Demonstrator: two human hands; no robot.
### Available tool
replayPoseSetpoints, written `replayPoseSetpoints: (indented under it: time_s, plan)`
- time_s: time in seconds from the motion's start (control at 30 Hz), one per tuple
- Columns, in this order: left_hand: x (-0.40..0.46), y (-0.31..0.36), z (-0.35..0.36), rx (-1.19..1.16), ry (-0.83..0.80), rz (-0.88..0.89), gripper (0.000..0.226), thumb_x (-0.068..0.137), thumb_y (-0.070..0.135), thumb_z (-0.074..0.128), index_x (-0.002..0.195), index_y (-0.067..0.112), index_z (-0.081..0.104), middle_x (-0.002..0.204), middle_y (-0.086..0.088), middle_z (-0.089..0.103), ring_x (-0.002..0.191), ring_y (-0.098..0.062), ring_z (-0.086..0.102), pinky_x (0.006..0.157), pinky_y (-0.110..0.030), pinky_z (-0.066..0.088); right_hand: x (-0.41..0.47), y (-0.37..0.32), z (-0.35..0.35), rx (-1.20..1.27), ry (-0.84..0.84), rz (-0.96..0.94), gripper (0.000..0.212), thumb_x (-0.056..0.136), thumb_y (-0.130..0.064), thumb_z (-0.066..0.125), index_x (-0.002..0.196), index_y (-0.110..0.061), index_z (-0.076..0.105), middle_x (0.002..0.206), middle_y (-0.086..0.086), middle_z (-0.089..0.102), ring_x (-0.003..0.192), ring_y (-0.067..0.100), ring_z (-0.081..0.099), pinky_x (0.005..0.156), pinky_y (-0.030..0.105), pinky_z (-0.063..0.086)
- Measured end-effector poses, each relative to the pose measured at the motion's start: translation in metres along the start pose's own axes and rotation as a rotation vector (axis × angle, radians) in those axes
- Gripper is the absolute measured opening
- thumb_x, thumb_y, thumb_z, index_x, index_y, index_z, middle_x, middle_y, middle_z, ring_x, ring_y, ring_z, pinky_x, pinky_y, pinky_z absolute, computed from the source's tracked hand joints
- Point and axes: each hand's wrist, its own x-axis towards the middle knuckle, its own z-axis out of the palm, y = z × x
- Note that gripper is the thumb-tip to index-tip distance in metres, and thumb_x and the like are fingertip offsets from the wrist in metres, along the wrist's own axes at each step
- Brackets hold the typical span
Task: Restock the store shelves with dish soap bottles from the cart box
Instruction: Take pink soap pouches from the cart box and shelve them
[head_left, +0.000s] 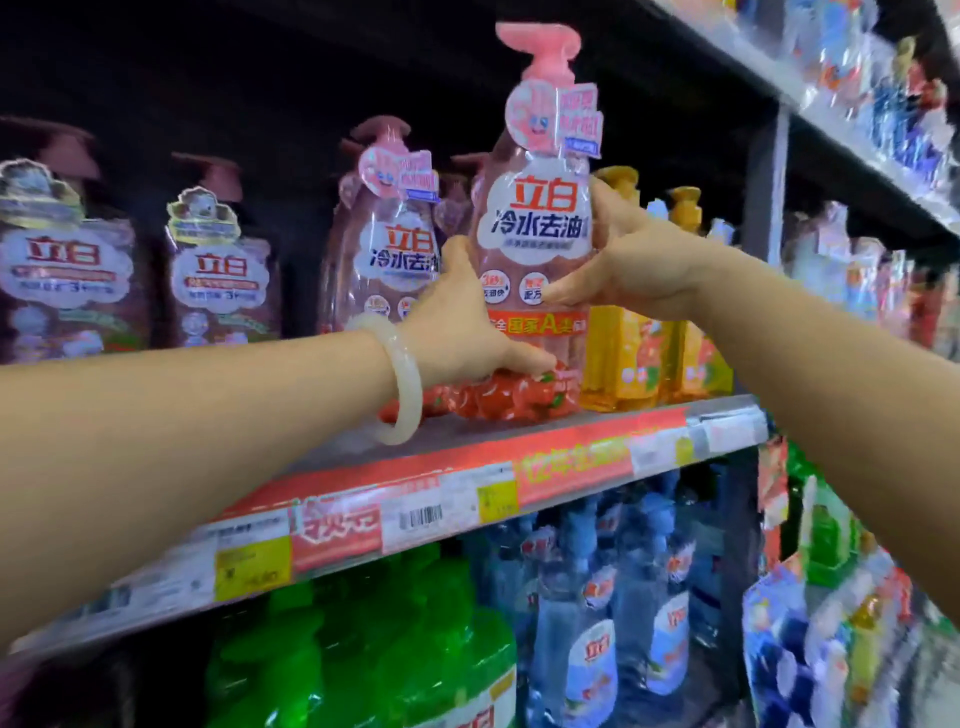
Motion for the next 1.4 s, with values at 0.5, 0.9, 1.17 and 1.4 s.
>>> replayPoseSetpoints:
  time_s: [0.5,0.9,1.17,1.4]
  plan:
    - [0.013,0.008,0.014,0.196,-0.005,-0.498,0.097,0.061,0.027,0.086,0.137,0.027,0.025,0.12,0.003,0.057,0.104,-0.023,0.061,0.079,-0.041,0.056,0.016,0.065,-0.008,-0.214,-0.137,-0.105,0.09,0.07,-0.016,0.081,0.142,-0.019,0.026,0.132,-0.002,0.053,0.113,0.013,0.056,0.089,0.031,0.053]
    - [0.001,0.0,0.04,0.154,0.158,-0.421,0.066,0.068,0.02,0.083,0.125,0.021,0.05,0.113,0.006,0.066,0.098,-0.011,0.062,0.091,-0.025,0.047,0.011,0.104,0.008,-0.019,-0.072,-0.012,0.062,0.085,-0.017,0.068,0.136,-0.017,0.032,0.128,0.001,0.055,0.116,0.019,0.055,0.101,0.041,0.045]
    - [0.002,0.0,0.053,0.185,0.205,-0.4,0.08,0.067,0.029,0.083,0.135,0.021,0.041,0.115,0.009,0.059,0.097,-0.007,0.055,0.087,-0.022,0.04,0.009,0.098,0.0,-0.33,-0.046,0.076,0.048,0.089,-0.034,0.061,0.126,-0.008,0.044,0.121,0.008,0.057,0.108,0.024,0.055,0.091,0.037,0.048]
    - [0.002,-0.007,0.055,0.099,0.233,-0.418,0.09,0.058,0.032,0.087,0.134,0.022,0.039,0.117,0.0,0.066,0.106,-0.018,0.063,0.097,-0.042,0.049,-0.003,0.078,-0.001,-0.685,-0.037,0.077,0.039,0.093,-0.041,0.052,0.108,-0.005,0.051,0.114,0.014,0.059,0.087,0.024,0.048,0.072,0.028,0.039]
